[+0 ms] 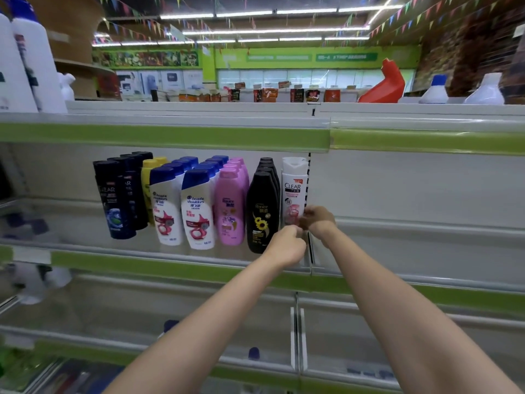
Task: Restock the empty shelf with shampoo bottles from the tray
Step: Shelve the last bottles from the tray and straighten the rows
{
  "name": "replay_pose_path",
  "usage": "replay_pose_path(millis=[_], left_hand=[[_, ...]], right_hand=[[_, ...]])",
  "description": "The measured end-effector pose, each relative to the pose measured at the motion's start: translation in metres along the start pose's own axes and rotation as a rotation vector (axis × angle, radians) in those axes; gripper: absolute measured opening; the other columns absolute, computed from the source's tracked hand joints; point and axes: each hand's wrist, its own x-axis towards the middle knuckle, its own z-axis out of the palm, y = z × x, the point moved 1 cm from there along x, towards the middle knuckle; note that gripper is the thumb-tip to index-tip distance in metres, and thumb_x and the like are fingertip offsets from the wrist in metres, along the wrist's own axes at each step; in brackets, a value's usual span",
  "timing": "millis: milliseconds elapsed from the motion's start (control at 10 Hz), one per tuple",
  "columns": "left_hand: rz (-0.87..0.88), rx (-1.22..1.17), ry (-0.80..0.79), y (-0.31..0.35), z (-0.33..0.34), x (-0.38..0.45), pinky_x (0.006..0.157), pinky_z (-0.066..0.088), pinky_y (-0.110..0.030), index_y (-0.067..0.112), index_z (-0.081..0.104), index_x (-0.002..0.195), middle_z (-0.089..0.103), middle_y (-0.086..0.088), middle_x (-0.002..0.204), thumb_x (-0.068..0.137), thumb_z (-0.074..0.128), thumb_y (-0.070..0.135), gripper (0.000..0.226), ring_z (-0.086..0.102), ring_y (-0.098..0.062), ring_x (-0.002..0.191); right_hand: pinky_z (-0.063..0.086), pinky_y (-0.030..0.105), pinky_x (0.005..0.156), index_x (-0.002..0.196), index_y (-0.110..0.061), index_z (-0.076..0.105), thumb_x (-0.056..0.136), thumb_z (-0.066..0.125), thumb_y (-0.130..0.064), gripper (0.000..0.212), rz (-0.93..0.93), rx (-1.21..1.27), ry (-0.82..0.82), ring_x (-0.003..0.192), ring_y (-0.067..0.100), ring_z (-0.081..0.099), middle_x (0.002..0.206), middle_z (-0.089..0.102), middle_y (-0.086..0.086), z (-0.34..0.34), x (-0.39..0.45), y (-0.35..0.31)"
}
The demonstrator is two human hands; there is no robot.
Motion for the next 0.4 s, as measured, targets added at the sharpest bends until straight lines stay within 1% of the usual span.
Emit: replay_pose_path(millis=[100, 200, 300, 400], left_hand=[[-0.008, 0.011, 0.019, -0.003, -0.001, -0.004, 0.106, 0.031, -0.024, 0.008, 0.04, 0.141, 0.039, -0.009, 0.148, 0.092, 0.036, 0.003, 0.05, 0.037, -0.021, 0.136], [-0.003, 0.03, 0.03, -0.004, -0.002, -0.01, 0.108, 0.03, -0.025, 0.008, 0.038, 0.142, 0.037, -0.008, 0.149, 0.093, 0.037, 0.003, 0.049, 0.036, -0.021, 0.137], [0.02, 0.051, 0.054, -0.004, -0.003, -0.015, 0.109, 0.029, -0.025, 0.009, 0.04, 0.141, 0.04, -0.007, 0.148, 0.092, 0.038, 0.002, 0.049, 0.037, -0.02, 0.136], [0.056, 0.052, 0.12, 0.004, -0.006, -0.027, 0.097, 0.035, -0.022, 0.012, 0.048, 0.134, 0.051, -0.005, 0.138, 0.091, 0.04, 0.001, 0.045, 0.047, -0.017, 0.125]], right_hand=[[0.055, 0.035, 0.089, 0.112, -0.004, 0.066, 0.086, 0.063, -0.01, 0.026, 0.018, -0.001, -0.031, 0.081, 0.016, 0.06, 0.101, 0.068, 0.01, -0.003, -0.011, -0.002], [0.05, 0.04, 0.097, 0.126, 0.001, 0.055, 0.09, 0.057, -0.003, 0.037, 0.05, 0.046, 0.017, 0.101, 0.029, 0.063, 0.113, 0.063, 0.015, -0.008, -0.027, -0.006], [0.046, 0.044, 0.101, 0.131, 0.0, 0.049, 0.089, 0.055, -0.001, 0.042, 0.01, 0.034, 0.055, 0.114, 0.033, 0.058, 0.125, 0.06, 0.02, -0.014, -0.043, -0.007], [0.048, 0.043, 0.098, 0.128, -0.004, 0.05, 0.09, 0.058, -0.009, 0.039, -0.033, -0.018, 0.04, 0.109, 0.03, 0.06, 0.12, 0.062, 0.016, -0.019, -0.069, -0.014]])
